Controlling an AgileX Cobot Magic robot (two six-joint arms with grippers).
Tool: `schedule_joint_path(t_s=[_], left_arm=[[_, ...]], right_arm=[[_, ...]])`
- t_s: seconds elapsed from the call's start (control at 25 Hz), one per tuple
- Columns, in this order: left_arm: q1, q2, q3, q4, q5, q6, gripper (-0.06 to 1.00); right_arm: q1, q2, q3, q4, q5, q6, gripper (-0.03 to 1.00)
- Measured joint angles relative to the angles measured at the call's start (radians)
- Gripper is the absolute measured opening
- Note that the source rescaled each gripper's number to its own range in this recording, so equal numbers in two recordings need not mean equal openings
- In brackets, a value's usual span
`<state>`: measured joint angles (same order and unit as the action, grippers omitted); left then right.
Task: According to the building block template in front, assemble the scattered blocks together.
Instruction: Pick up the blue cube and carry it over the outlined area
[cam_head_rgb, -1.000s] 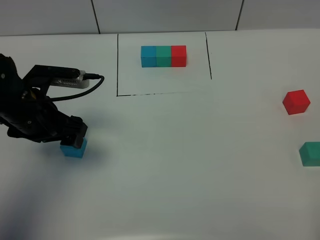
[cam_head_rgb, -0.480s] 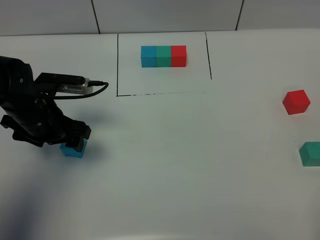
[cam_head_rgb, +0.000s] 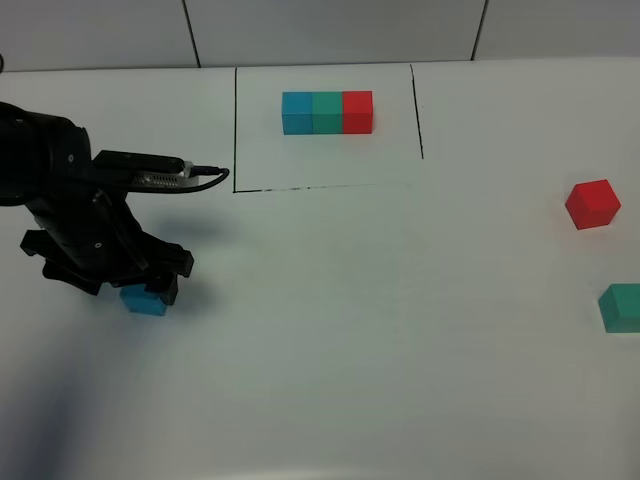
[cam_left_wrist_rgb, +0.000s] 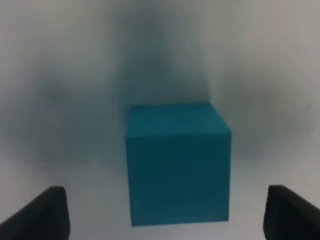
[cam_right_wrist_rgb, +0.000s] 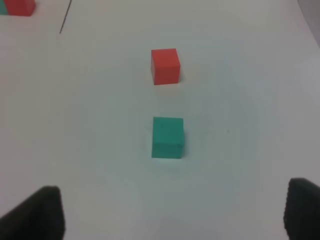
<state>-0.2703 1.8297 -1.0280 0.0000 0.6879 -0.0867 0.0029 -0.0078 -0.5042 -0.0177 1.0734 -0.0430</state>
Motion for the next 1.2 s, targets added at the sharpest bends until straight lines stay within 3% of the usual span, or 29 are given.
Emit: schedule_joint_path(t_s=[0.16, 0.28, 0.36, 0.44, 0.52, 0.68, 0.76, 1.2], left_arm=[[0.0, 0.045, 0.0, 0.0, -0.021, -0.001, 0.95], [0.0, 0.058, 0.0, 0.0, -0.032, -0.001, 0.86], [0.0, 0.061, -0.001, 0.007, -0.04, -0.001, 0.68], [-0.001, 0.064, -0.002, 0.009, -0.045, -0.001, 0.41], [-0.001, 0.064, -0.003, 0.016, -0.051, -0.001, 0.02], [-0.001, 0.067, -0.019, 0.029, -0.038, 0.009, 0.0], [-0.002, 0.069, -0.049, 0.03, 0.006, 0.064, 0.0], [-0.162, 0.102, -0.41, 0.041, 0.296, 0.65, 0.0]], right_arm=[[0.0, 0.0, 0.0, 0.0, 0.0, 0.0, 0.92], [0.0, 0.0, 0.0, 0.0, 0.0, 0.001, 0.92], [0.0, 0.0, 0.0, 0.0, 0.0, 0.001, 0.92], [0.0, 0.0, 0.0, 0.0, 0.0, 0.001, 0.92], [0.0, 0.0, 0.0, 0.0, 0.0, 0.001, 0.92], [0.0, 0.0, 0.0, 0.0, 0.0, 0.001, 0.92], [0.0, 0.0, 0.0, 0.0, 0.0, 0.001, 0.92], [0.0, 0.0, 0.0, 0.0, 0.0, 0.001, 0.92]])
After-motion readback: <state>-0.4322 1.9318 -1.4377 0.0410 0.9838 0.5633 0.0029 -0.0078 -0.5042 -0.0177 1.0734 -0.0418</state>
